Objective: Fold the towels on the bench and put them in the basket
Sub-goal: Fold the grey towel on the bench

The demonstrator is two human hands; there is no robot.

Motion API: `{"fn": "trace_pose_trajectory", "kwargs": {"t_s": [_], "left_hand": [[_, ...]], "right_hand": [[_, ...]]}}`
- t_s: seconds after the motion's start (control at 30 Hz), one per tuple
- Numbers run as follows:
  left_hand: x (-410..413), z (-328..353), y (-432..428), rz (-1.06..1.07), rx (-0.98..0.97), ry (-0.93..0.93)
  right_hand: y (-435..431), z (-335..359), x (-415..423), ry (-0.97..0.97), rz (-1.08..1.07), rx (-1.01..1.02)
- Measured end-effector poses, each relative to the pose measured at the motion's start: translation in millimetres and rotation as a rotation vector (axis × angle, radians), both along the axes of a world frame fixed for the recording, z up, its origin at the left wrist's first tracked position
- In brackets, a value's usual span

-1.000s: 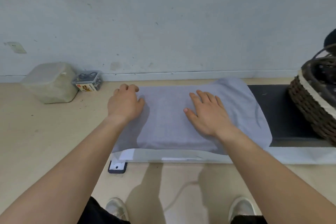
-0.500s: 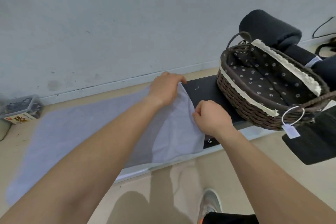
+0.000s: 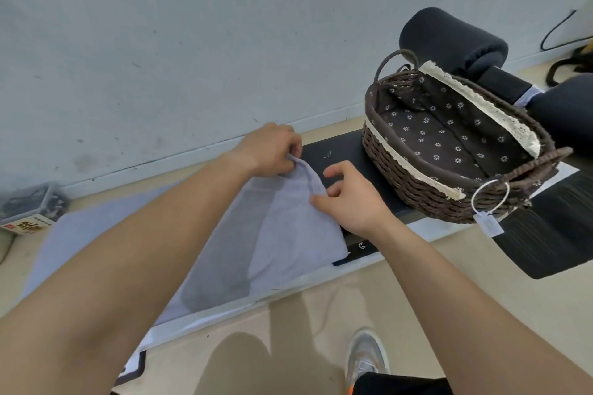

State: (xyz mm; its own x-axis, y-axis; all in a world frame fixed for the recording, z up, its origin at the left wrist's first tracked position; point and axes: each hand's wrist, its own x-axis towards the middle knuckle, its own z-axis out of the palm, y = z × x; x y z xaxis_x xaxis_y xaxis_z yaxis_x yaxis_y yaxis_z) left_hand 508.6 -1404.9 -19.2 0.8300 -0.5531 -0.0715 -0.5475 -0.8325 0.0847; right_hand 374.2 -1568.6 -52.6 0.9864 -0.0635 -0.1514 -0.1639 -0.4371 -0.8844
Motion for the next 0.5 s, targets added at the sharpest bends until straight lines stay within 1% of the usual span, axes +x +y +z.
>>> {"fn": "trace_pose_trajectory", "kwargs": {"t_s": [0.07,0.13,0.27,0.33,0.37,0.43,0.5], "left_hand": [[-3,6,4,0.029,-0.018,-0.009],[-5,9,7,-0.002,0.01,-0.021],[-17,9,6,-0.086,0.218,-0.101],[-24,9,9,-0.091,0.247,-0.022],[-27,8,12,-0.061,0.22,0.071],[-29,10,20,0.036,0.103,0.243],[-29,9,28,0.126,-0.005,0.27]], "right_hand": [[2,1,-4,0.015,0.055,-0.035],[5,2,-7,0.006,0.107,-0.155],[16,4,-11,-0.07,0.235,-0.467],[25,1,-14,-0.103,0.311,-0.569],[30,-1,-16,-0.11,0.336,-0.579],[34,-6,-17,-0.126,0.319,-0.561],[35,-8,-15,-0.151,0.292,-0.562]]}}
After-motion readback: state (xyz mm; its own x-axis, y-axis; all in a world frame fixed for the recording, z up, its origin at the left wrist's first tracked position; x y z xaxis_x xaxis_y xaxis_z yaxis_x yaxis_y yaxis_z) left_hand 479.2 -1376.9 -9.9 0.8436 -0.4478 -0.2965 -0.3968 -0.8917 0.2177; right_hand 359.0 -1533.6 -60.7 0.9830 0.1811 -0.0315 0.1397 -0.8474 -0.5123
